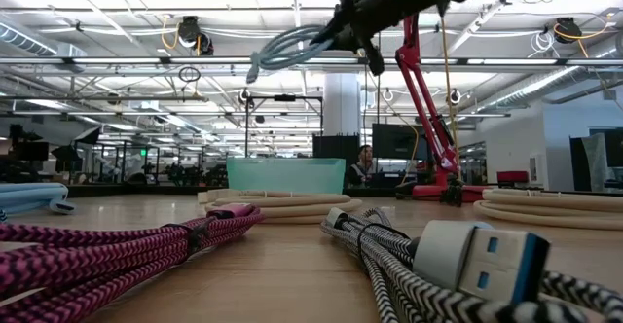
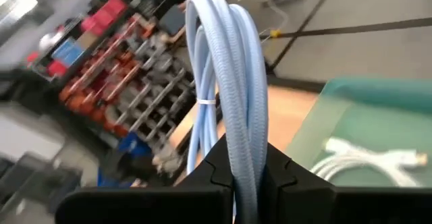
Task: Pick & Place USB Port
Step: Put the right blue HDMI cable into the green bin
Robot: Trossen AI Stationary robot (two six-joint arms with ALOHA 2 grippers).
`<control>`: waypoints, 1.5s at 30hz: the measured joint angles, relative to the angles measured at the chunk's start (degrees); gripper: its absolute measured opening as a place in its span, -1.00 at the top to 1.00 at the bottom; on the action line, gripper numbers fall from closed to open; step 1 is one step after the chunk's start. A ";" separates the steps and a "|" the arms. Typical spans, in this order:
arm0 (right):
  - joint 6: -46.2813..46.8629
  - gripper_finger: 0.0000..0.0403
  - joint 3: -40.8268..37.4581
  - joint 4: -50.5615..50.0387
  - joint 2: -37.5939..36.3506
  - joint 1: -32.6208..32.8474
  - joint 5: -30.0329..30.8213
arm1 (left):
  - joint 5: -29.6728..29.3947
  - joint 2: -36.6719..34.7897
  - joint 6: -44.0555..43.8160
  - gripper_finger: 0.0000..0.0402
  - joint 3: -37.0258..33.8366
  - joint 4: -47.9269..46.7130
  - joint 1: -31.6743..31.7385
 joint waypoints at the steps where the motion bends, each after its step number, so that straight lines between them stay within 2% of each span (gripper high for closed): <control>1: 0.76 0.95 1.88 -2.61 0.54 -1.15 -0.32 | 0.00 0.88 -0.27 0.63 -0.02 -0.04 -0.42; 4: 4.45 0.95 5.60 -7.90 2.95 -4.09 -2.89 | 0.00 3.19 -0.74 0.70 -0.02 0.01 -1.14; 8: 10.17 0.95 6.93 -9.90 8.34 -5.60 -7.38 | -0.33 5.00 -0.89 0.79 -0.04 -0.22 -2.50; 12: 13.21 0.95 7.06 -9.14 13.78 -5.28 -8.99 | -5.99 5.09 -1.89 0.92 -0.04 -3.91 -4.53; 15: 13.50 0.95 7.04 -8.34 17.22 -4.88 -8.85 | -14.04 3.71 -9.40 0.98 -0.07 -10.41 -6.03; 18: 14.24 0.95 7.05 -5.30 18.83 -4.92 -9.58 | -21.89 1.75 -22.63 0.94 -0.07 -20.63 -7.05; 21: 13.83 0.95 7.05 -4.30 18.79 -5.07 -10.23 | -26.73 1.27 -32.09 0.95 -0.07 -34.29 -6.94; 23: 12.56 0.95 7.05 -4.36 18.25 -5.12 -10.23 | -27.16 1.58 -32.93 0.97 -1.30 -40.23 -6.50; 25: 11.66 0.95 7.05 -4.86 16.93 -5.05 -10.25 | -27.32 2.22 -29.89 0.98 -4.20 -40.13 -5.12; 28: 10.80 0.95 7.12 -4.75 14.91 -4.48 -10.29 | -29.52 3.81 -12.36 0.91 -9.32 -31.91 -2.33; 31: 9.21 0.95 7.07 -7.51 12.47 -3.49 -10.32 | -33.33 5.87 5.54 0.76 -14.01 -20.69 1.27; 35: 5.82 0.95 7.11 -12.06 8.55 -0.93 -10.19 | -37.40 9.26 19.77 0.53 -17.76 -7.76 7.68; 38: 1.04 0.95 7.12 -19.30 6.05 3.01 -9.44 | -41.12 11.41 21.66 0.37 -18.54 -3.86 11.96; 40: -1.59 0.95 6.62 -25.89 4.19 6.64 -5.67 | -43.67 11.70 17.73 0.28 -18.31 -3.91 14.82; 42: -2.91 0.95 5.71 -28.44 2.83 10.53 -0.28 | -45.33 10.94 13.61 0.22 -17.34 -3.28 17.78; 43: -3.56 0.95 5.08 -28.30 2.07 12.39 1.89 | -44.72 10.34 12.06 0.19 -16.65 -2.45 19.34; 45: -4.42 0.95 3.75 -28.64 0.42 15.76 4.37 | -39.81 8.66 10.26 0.17 -15.98 -0.38 22.35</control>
